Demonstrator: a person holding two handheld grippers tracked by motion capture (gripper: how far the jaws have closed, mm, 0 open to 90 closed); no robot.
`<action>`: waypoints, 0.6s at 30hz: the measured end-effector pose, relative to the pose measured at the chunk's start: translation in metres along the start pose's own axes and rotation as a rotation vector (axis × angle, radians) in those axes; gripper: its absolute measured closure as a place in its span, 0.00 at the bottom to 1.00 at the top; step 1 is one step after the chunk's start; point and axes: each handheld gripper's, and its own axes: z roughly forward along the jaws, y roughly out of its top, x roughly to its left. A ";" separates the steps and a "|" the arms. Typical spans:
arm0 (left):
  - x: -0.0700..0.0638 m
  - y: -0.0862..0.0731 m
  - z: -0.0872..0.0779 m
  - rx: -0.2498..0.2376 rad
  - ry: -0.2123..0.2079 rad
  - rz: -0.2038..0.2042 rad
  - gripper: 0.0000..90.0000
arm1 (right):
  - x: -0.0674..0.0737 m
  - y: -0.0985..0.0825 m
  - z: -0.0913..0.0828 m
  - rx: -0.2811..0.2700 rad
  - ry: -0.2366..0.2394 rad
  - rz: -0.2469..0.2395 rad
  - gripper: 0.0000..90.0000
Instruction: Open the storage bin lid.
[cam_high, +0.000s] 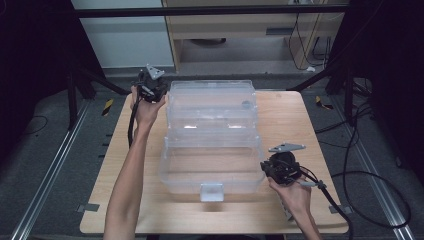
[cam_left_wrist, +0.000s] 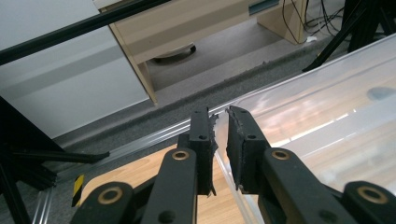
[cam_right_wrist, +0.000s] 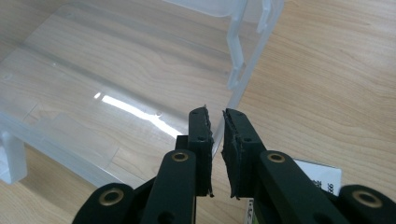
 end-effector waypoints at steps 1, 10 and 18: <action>0.000 0.000 -0.001 -0.005 -0.002 -0.004 0.88 | 0.001 0.000 0.000 0.000 -0.004 0.000 0.91; 0.003 0.003 -0.022 -0.025 -0.031 -0.013 0.82 | 0.001 0.000 0.000 0.001 -0.005 0.003 0.91; 0.004 -0.001 -0.055 -0.038 -0.057 0.020 0.76 | 0.001 -0.001 0.000 -0.003 -0.003 0.000 0.91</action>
